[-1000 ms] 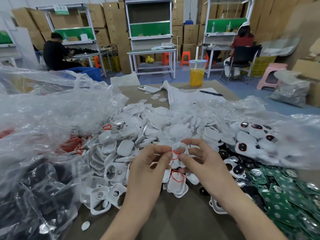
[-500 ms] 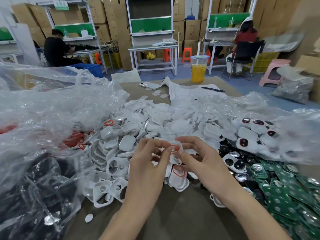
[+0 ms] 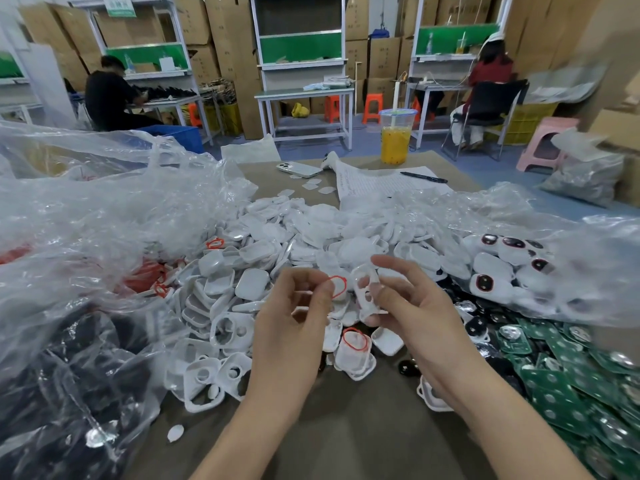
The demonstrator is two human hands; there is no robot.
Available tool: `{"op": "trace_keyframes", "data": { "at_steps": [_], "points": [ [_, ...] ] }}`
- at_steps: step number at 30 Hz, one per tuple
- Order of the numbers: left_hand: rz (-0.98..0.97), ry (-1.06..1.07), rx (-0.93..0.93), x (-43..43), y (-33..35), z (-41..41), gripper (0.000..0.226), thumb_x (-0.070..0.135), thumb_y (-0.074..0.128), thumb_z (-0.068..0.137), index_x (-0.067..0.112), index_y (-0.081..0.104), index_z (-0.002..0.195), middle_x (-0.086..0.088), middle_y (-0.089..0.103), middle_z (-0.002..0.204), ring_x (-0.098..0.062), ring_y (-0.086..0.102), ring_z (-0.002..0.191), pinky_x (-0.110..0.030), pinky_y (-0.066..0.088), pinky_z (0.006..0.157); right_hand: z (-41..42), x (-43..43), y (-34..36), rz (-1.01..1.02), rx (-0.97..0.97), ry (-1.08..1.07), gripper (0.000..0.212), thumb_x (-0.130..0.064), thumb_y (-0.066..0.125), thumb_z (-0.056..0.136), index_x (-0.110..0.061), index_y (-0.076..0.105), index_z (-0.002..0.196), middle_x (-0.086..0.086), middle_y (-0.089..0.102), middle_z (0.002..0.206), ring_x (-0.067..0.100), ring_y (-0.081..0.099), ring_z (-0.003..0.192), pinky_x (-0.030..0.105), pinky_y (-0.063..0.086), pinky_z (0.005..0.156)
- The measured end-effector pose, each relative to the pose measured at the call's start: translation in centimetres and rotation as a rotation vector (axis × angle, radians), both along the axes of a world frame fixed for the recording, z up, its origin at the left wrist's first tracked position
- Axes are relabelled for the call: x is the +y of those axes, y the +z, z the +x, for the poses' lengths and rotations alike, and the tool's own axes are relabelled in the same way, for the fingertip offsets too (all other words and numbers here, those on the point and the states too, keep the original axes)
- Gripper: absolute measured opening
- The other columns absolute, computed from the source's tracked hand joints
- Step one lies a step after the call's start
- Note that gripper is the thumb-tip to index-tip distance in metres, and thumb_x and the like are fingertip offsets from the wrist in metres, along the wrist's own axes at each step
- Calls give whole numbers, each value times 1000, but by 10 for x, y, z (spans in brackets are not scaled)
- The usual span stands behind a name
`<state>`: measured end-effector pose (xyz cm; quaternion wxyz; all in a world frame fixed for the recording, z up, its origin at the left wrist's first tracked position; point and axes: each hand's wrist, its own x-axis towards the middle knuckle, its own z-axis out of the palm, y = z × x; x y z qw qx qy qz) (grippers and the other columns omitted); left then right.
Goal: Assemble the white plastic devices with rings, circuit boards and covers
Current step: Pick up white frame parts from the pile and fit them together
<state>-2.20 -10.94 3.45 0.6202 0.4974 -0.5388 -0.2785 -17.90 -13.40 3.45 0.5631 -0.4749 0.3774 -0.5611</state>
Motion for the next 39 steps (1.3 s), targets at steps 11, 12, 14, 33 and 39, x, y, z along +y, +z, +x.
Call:
{"op": "trace_keyframes", "data": {
  "at_steps": [11, 12, 14, 33, 39],
  "points": [
    [32, -70, -20, 1, -1, -3, 20, 18, 69, 95, 34, 64, 85, 11, 73, 84, -8, 69, 84, -21, 51, 72, 15, 4, 3, 212, -150, 242, 26, -9, 53, 98, -5, 79, 99, 17, 75, 104, 23, 73, 100, 31, 60, 86],
    [30, -65, -38, 0, -1, -4, 20, 17, 69, 95, 34, 65, 85, 12, 73, 84, -7, 68, 84, -18, 49, 70, 15, 4, 4, 205, -133, 237, 27, -15, 54, 99, -7, 80, 96, 15, 75, 101, 21, 73, 98, 31, 60, 84],
    [23, -58, -51, 0, -2, -4, 18, 16, 69, 95, 32, 66, 86, 14, 73, 84, -7, 69, 84, -16, 49, 70, 14, 5, 4, 168, -90, 230, 30, -22, 52, 102, -12, 80, 98, 12, 76, 101, 19, 74, 97, 27, 59, 81],
    [-193, 75, -351, 1, -3, 2, 2, 41, 64, 91, 42, 64, 89, 23, 62, 97, -1, 64, 90, -5, 42, 73, 13, 8, 2, -7, 76, 146, 27, -16, 49, 103, -19, 70, 122, 0, 73, 119, 15, 72, 104, 26, 59, 81],
    [-192, 63, -360, 1, -4, 3, 5, 38, 65, 91, 43, 65, 88, 23, 62, 95, 0, 64, 90, -5, 42, 73, 11, 10, 2, -35, 117, 161, 26, -20, 52, 102, -24, 69, 121, -6, 74, 117, 15, 73, 102, 21, 58, 80]
  ]
}}
